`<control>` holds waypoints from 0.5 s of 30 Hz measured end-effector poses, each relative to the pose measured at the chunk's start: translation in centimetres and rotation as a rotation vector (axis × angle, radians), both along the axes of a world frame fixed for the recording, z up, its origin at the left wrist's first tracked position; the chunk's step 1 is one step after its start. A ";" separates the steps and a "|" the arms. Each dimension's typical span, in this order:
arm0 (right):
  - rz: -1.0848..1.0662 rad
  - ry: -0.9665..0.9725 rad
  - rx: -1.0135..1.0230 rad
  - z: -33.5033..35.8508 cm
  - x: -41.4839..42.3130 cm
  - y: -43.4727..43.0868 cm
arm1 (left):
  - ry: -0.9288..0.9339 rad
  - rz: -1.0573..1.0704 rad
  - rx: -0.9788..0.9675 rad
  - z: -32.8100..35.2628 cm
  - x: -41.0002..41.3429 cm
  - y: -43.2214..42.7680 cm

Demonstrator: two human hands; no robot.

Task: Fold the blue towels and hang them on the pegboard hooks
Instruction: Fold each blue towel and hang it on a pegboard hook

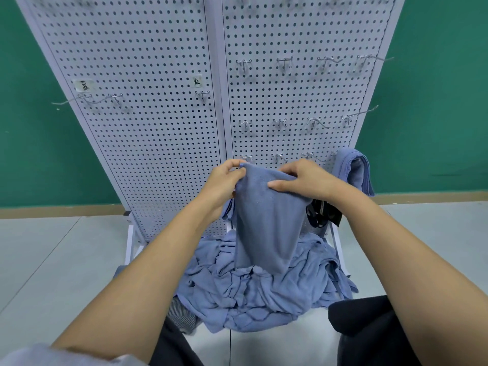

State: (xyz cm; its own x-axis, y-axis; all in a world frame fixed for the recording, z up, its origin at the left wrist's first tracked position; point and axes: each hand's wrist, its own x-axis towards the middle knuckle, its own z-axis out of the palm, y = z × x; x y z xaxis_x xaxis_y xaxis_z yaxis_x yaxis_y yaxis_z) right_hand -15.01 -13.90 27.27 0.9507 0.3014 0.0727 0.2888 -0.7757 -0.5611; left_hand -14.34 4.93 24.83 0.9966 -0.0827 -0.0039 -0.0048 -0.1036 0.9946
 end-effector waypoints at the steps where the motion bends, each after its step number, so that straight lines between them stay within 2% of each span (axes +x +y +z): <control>1: -0.016 0.007 0.004 -0.2 0.1 0.1 | 0.003 0.005 0.007 -0.3 0.0 -0.2; 7: -0.146 0.068 0.450 0.7 0.2 -0.4 | 0.111 0.092 -0.050 -1.6 0.3 -0.2; 11: -0.146 0.071 0.701 2.3 -0.2 -0.6 | 0.305 0.046 0.009 -3.9 0.4 0.6; 15: -0.103 0.063 0.865 4.3 -0.5 -0.1 | 0.518 0.020 -0.035 -6.6 0.3 1.2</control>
State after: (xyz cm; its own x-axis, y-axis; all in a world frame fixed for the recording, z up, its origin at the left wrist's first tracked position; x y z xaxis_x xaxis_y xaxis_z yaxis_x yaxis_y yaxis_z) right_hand -15.51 -14.03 31.55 0.9802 0.0770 0.1825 0.1891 -0.0905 -0.9778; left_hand -14.03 6.11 18.21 0.8659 -0.0729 -0.4948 0.4909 -0.0654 0.8687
